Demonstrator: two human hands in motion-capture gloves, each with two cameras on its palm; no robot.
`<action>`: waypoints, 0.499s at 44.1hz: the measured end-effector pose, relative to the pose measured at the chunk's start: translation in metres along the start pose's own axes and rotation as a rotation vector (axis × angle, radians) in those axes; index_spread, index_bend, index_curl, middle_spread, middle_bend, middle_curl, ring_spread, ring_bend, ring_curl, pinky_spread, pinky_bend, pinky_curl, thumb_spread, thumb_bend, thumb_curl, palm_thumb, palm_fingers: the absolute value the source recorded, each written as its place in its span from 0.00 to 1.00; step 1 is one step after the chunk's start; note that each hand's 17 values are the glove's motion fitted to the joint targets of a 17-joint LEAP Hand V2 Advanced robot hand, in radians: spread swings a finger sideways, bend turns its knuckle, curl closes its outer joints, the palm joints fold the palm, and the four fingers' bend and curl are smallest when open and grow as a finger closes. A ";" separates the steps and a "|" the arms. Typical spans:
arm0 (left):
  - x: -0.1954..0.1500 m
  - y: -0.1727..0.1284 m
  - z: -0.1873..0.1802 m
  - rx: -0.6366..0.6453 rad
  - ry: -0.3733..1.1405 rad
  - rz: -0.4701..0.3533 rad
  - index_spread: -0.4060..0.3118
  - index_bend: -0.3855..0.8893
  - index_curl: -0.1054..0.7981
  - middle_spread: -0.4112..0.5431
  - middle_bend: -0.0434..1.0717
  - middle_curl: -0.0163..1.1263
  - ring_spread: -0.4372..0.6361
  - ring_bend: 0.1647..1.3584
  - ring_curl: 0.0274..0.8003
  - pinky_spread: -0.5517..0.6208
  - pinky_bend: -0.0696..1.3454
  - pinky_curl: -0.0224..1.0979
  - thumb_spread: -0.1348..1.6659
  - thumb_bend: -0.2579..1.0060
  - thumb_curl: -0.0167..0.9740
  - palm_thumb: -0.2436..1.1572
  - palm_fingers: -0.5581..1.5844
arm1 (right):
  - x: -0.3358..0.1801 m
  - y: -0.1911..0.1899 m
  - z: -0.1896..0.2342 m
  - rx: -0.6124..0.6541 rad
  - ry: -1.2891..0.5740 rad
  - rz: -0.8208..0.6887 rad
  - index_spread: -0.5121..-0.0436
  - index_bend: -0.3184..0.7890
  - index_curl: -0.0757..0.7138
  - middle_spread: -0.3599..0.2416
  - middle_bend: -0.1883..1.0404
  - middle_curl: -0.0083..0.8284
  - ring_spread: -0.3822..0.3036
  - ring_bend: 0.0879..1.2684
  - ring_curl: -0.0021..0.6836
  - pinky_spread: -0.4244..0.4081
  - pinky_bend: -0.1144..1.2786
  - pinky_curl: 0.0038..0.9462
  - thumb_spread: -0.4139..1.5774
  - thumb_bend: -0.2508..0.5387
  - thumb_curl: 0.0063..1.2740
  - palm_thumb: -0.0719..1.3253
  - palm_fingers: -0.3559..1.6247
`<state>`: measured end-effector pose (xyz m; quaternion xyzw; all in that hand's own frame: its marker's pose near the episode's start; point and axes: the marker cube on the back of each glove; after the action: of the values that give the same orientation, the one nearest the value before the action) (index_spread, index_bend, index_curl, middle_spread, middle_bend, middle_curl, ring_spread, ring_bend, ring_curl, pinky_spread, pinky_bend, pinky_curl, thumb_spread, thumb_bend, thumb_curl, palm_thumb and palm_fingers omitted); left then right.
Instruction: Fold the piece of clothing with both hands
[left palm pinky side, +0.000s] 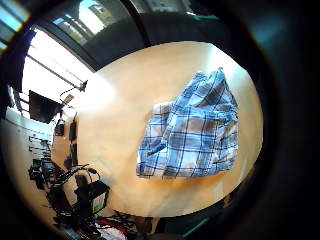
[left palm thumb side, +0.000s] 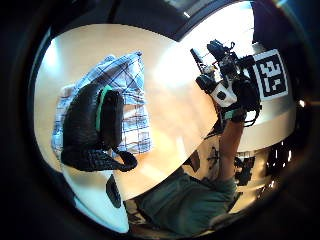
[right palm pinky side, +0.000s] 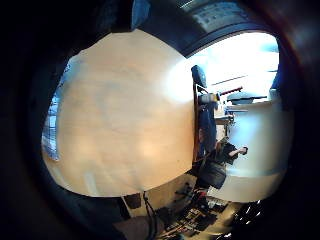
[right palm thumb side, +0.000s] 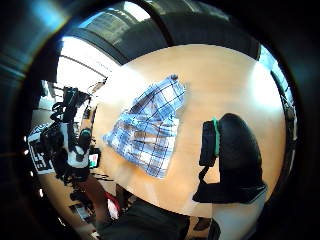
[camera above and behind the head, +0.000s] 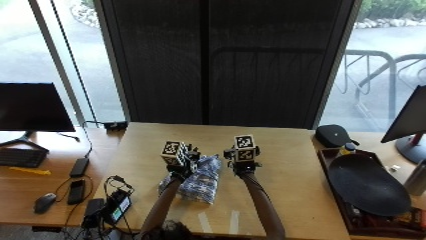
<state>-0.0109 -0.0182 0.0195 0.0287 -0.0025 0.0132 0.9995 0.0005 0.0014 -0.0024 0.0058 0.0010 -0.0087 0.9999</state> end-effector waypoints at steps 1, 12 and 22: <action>-0.001 -0.001 0.002 0.005 0.000 0.003 0.48 0.48 0.19 0.46 0.20 0.05 0.53 0.17 0.05 0.59 0.30 0.07 0.33 0.35 0.07 0.37 0.47 | 0.000 0.001 -0.001 0.002 0.000 -0.002 0.76 0.43 0.15 0.60 0.27 0.04 0.64 0.12 0.06 0.67 0.48 0.12 0.42 0.71 0.06 0.37 0.35; 0.008 0.003 0.001 -0.045 0.001 -0.008 0.41 0.47 0.34 0.48 0.19 0.15 0.66 0.21 0.19 0.71 0.34 0.17 0.65 0.37 0.16 0.42 0.44 | 0.004 0.003 -0.006 0.048 -0.033 -0.010 0.49 0.43 0.30 0.60 0.28 0.13 0.71 0.16 0.21 0.79 0.55 0.27 0.71 0.81 0.15 0.44 0.31; 0.006 -0.004 0.006 0.047 0.010 0.030 0.40 0.46 0.42 0.48 0.19 0.19 0.69 0.22 0.23 0.75 0.35 0.20 0.74 0.34 0.22 0.42 0.43 | 0.003 0.003 0.004 0.022 -0.037 -0.010 0.43 0.44 0.37 0.61 0.29 0.19 0.74 0.18 0.27 0.82 0.56 0.30 0.82 0.78 0.19 0.45 0.30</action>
<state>-0.0044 -0.0226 0.0253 0.0520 0.0025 0.0284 0.9982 0.0038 0.0039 0.0015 0.0166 -0.0174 -0.0136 0.9996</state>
